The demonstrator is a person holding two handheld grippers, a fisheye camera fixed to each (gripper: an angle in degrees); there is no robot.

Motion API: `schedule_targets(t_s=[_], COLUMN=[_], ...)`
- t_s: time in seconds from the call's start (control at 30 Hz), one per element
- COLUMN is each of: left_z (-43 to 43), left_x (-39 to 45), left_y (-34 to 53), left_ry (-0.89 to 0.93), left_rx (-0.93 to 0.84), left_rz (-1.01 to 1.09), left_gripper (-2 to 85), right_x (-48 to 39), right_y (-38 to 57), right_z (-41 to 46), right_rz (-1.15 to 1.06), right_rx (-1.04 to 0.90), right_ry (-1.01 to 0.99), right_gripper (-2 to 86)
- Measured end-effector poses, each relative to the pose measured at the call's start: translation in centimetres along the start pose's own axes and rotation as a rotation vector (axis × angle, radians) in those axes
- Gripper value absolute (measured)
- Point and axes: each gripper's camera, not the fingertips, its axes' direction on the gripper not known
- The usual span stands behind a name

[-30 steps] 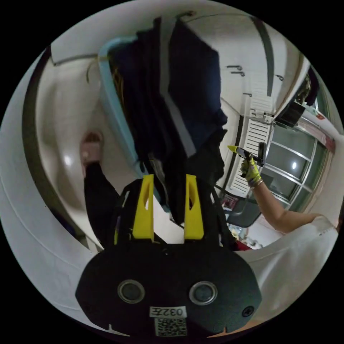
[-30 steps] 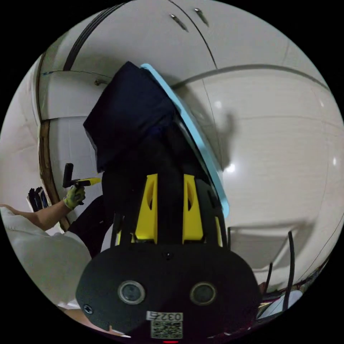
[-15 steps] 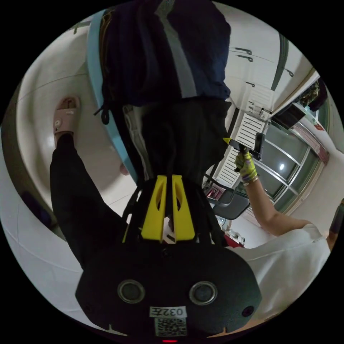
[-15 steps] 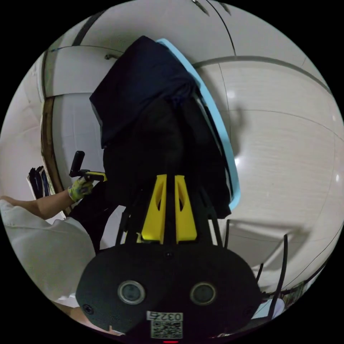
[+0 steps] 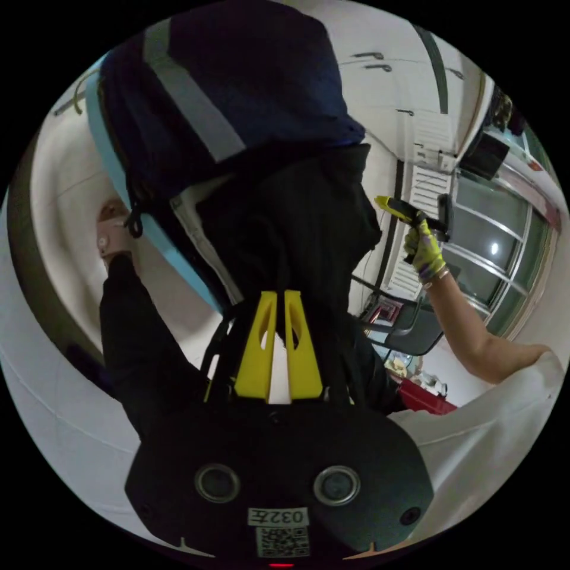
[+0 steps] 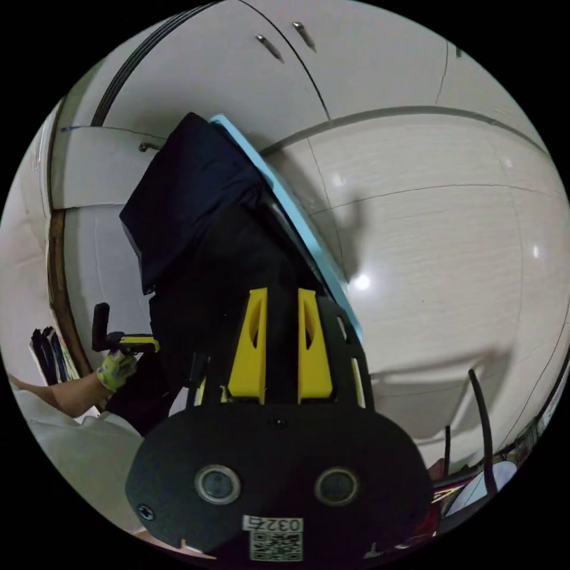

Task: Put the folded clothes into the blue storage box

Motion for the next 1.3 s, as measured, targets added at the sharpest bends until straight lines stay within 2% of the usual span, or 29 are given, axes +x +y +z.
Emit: schedule_targets(t_s=[0.07, 0.13, 0.2, 0.27, 0.33, 0.4, 0.47, 0.57, 0.67, 0.83, 0.9, 1.0, 1.13, 1.3], left_z=[2.6, 3.8, 3.1, 0.9, -0.6, -0.5, 2.1, 7.0, 10.1, 13.3, 12.7, 9.4, 5.6, 7.8], left_x=[-0.2, -0.6, 0.3, 2.8, 4.2, 5.2, 6.4, 6.0, 4.6, 6.5, 7.4, 10.8, 14.0, 13.7], left_y=[-0.6, -0.9, -0.6, 0.7, 1.3, 0.7, -1.7, -3.9, -5.1, -5.1, -4.8, -2.0, -0.4, -3.9], left_ry=[-0.062, -0.051, -0.043, -0.168, -0.216, -0.190, -0.255, -0.402, -0.376, -0.466, -0.408, -0.325, -0.444, -0.607], left_rx=[-0.096, -0.121, -0.073, 0.049, 0.161, 0.203, 0.114, -0.014, -0.061, -0.103, -0.084, 0.074, 0.241, 0.164], left_rz=[-0.015, -0.052, -0.023, 0.051, 0.080, 0.134, 0.230, 0.273, 0.266, 0.325, 0.287, 0.369, 0.385, 0.355], left_gripper=[-1.5, -1.3, -1.2, -1.0, -0.9, -0.9, -0.9, -0.9, -1.0, -1.0, -0.9, -0.9, -0.9, -0.9], right_x=[-1.2, -2.1, -3.2, -4.6, -5.1, -5.4, -5.8, -5.1, -4.2, -4.2, -4.0, -4.6, -6.5, -10.9], right_y=[0.8, 1.1, 1.3, 0.8, -0.1, -1.5, -3.5, -5.2, -5.9, -6.0, -5.3, -3.0, -0.3, -0.7], right_z=[0.2, 0.5, 0.4, 0.4, 0.9, 1.7, 3.4, 5.4, 6.6, 7.0, 6.1, 3.9, 3.2, 5.5], right_rz=[-0.024, -0.037, -0.069, -0.114, -0.130, -0.128, -0.124, -0.083, -0.030, 0.005, 0.029, 0.010, -0.034, -0.202], right_rx=[0.036, 0.048, 0.081, 0.107, 0.122, 0.110, 0.067, 0.004, -0.035, -0.080, -0.063, 0.015, 0.057, 0.023], right_ry=[0.039, -0.015, -0.058, -0.057, -0.082, -0.089, -0.018, 0.010, -0.015, -0.021, -0.069, -0.075, -0.142, -0.171], right_gripper=[7.7, 7.3, 6.5, 5.9, 5.2, 3.9, 0.3, -0.7, -0.9, -1.0, -1.0, -1.0, -1.0, -1.0])
